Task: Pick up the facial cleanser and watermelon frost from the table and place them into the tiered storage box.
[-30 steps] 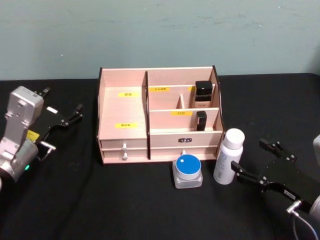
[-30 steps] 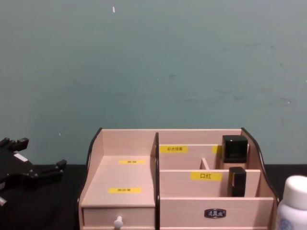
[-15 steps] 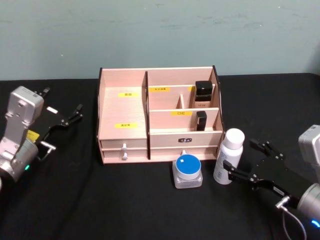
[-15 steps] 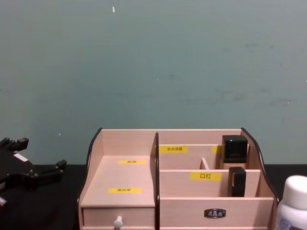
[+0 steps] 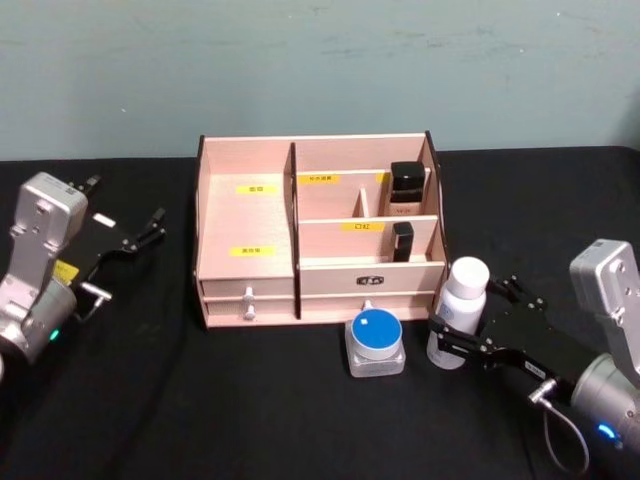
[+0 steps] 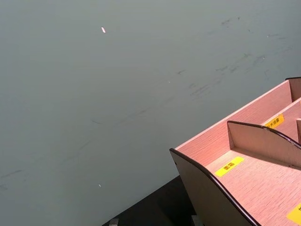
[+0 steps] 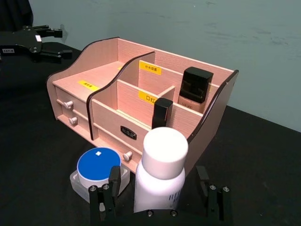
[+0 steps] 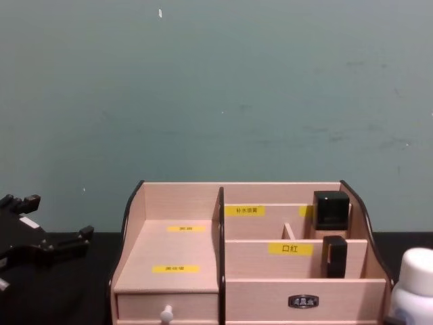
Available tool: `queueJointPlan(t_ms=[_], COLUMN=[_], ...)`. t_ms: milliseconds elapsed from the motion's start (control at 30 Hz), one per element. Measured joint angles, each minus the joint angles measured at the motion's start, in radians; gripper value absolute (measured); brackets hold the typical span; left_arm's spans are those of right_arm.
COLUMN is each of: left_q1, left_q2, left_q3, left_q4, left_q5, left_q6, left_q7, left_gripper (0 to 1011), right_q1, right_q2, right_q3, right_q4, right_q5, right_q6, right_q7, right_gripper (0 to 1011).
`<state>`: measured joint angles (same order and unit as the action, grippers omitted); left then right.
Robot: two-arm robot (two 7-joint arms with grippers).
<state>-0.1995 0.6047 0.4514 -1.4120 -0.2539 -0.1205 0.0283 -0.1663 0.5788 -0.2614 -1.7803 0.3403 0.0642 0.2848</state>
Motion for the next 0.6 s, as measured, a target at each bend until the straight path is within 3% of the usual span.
queueJointPlan(t_ms=[400,600], left_q1=[0.0,0.0], left_q2=[0.0,0.0], left_q3=[0.0,0.0], left_q4=[0.0,0.0], left_q5=[0.0,0.0], left_q6=[0.0,0.0], left_q7=[0.0,0.0], left_gripper=[1001,1001], right_q1=[0.035,0.035], right_q2=[-0.047,-0.046], right_q3=[0.006,0.006], right_q4=[0.035,0.035], right_q5=[-0.028,-0.029], right_q6=[0.022,0.023], right_q7=[0.016,0.015], right_gripper=[1003,1003])
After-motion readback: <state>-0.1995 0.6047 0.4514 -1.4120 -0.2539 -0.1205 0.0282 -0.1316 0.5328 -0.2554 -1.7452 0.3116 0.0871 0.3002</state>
